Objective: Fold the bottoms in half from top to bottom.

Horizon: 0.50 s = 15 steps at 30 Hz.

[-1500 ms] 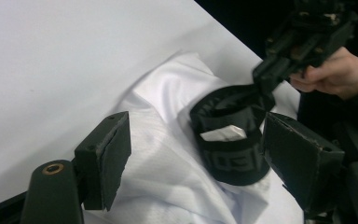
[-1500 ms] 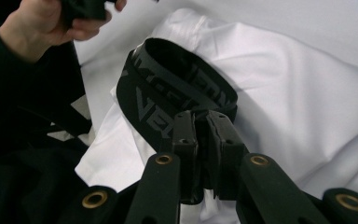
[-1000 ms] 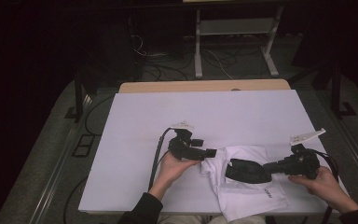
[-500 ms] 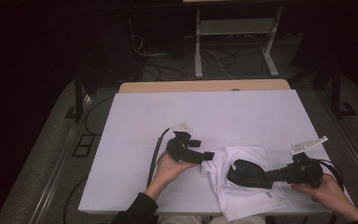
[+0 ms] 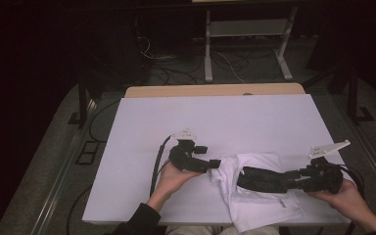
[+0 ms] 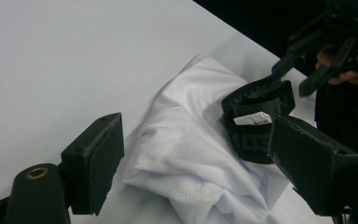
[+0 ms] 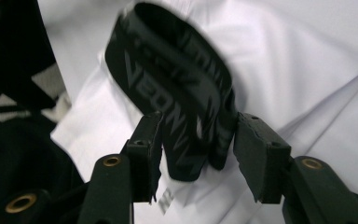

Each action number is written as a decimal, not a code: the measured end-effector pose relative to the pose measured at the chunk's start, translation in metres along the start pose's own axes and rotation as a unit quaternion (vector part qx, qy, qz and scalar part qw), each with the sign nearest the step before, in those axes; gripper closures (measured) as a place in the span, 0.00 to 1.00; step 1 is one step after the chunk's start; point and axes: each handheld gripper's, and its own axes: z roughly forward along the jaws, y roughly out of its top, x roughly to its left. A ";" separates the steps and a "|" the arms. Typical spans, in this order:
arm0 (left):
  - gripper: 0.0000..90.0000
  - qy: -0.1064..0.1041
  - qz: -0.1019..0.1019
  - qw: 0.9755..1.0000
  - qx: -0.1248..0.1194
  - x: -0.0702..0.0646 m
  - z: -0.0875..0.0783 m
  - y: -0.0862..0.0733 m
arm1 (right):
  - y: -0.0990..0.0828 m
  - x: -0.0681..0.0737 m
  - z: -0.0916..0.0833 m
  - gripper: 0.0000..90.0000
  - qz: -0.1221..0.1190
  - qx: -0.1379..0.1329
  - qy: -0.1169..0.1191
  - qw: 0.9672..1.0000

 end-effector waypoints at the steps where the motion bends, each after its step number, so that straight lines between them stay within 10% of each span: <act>1: 0.19 -0.001 -0.001 1.000 -0.001 0.001 0.000 0.000 | 0.003 -0.002 -0.001 0.55 0.001 -0.008 0.000 1.000; 7: 0.19 -0.002 -0.007 1.000 -0.009 0.003 -0.003 -0.001 | 0.024 -0.014 0.002 0.75 0.007 -0.032 -0.003 0.999; 15: 0.19 -0.002 -0.006 1.000 -0.007 0.004 -0.003 -0.002 | 0.047 -0.019 0.026 0.94 -0.024 -0.001 -0.004 1.000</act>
